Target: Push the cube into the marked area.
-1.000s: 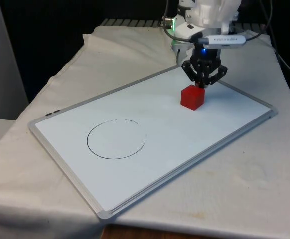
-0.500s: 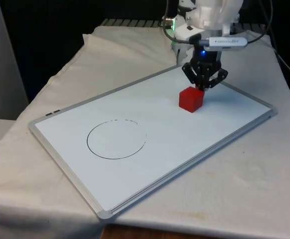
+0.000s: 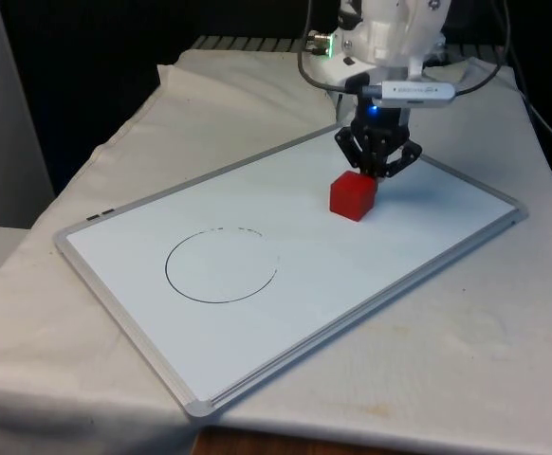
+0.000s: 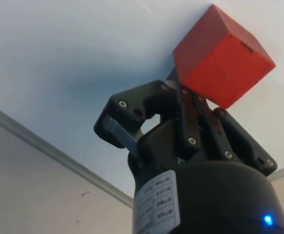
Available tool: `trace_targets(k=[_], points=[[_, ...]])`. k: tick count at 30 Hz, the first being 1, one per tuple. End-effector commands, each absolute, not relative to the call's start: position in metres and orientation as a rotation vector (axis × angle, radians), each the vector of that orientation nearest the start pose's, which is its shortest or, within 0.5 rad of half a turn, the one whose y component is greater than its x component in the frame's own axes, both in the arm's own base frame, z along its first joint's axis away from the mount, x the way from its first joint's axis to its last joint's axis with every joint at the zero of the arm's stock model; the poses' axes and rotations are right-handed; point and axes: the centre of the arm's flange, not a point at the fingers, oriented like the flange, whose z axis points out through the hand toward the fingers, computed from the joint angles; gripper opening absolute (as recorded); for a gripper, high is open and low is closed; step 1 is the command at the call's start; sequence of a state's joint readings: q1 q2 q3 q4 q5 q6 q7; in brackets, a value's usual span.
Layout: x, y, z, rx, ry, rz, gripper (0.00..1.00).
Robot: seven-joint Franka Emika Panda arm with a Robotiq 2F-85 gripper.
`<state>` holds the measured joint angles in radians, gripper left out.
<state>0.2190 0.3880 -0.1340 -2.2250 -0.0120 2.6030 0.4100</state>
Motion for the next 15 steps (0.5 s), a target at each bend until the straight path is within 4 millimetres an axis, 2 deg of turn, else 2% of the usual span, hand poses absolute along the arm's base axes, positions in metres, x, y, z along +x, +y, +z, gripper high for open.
trace_targets(k=[1, 15], points=[[0.549, 0.043, 0.198, -3.178, 0.501, -0.013, 0.0], [0.564, 0.039, 0.198, -3.172, 0.577, -0.04, 0.0]])
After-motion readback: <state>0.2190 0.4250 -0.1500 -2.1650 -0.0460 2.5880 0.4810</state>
